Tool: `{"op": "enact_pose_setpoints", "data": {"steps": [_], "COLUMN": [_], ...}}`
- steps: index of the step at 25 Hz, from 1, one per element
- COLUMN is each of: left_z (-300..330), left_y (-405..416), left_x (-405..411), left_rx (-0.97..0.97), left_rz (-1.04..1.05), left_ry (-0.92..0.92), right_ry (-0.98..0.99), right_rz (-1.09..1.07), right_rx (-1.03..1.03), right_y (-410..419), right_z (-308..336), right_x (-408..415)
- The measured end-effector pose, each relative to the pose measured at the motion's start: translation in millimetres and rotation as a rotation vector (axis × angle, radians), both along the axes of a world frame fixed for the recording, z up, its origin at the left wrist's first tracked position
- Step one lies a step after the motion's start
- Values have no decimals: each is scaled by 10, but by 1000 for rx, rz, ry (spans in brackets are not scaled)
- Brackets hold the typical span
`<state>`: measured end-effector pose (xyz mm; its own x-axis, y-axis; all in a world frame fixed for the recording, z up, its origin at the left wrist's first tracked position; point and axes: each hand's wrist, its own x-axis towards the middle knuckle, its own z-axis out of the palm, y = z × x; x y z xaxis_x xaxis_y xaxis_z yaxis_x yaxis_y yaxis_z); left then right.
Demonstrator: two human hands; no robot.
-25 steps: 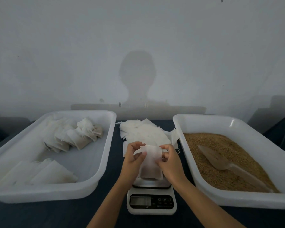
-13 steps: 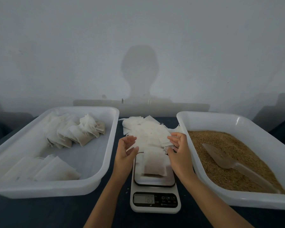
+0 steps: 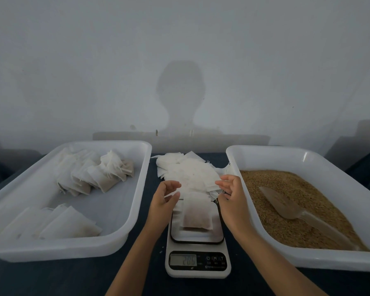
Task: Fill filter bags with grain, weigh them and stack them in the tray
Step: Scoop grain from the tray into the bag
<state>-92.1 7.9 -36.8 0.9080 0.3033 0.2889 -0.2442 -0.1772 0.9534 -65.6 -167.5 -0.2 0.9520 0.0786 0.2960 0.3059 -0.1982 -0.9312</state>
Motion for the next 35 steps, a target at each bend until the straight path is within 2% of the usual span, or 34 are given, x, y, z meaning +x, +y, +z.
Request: {"op": "enact_pose_setpoints", "data": {"steps": [4,8,11,13,18,20,23,26,28,30,32,35], "left_z": [-12,1,65,115,395,594,880,1115,1216,1245,1175,1014], "left_y": [7,-18,-53,-78,-207,-298,-461,-699,-894,-1127,-1363,-1626], "left_x": [102,295,399,393,233,174,163,216,270,312,349,449], "left_rx": [105,432,522,502,519,538,581,512,466,483,541,642], "left_rz": [-49,-121,-140,-171,-188,-213,-134,-146,-195,-248,-309,-422], "left_ry": [82,292,343,304,71,-1,-119,-258,-324,-358,-362,-284], "right_ry": [23,73,113,136,147,106,-3,-116,26,251,348,357], "right_rz": [-3,36,73,100,115,131,95,-144,-231,-195,-167,-133], "right_rx": [10,1,-49,-102,-148,-167,-183,-440,-768,-1028,-1121,-1194], "right_y": [28,91,61,29,-48,-108,-380,-1022,-1516,-1878,-2036,-2084], "right_z": [-3,28,105,152,262,368,550,558,473,367,294,229], "right_x": [-19,-39,-8,25,77,88,169,328,423,468,482,509]}}
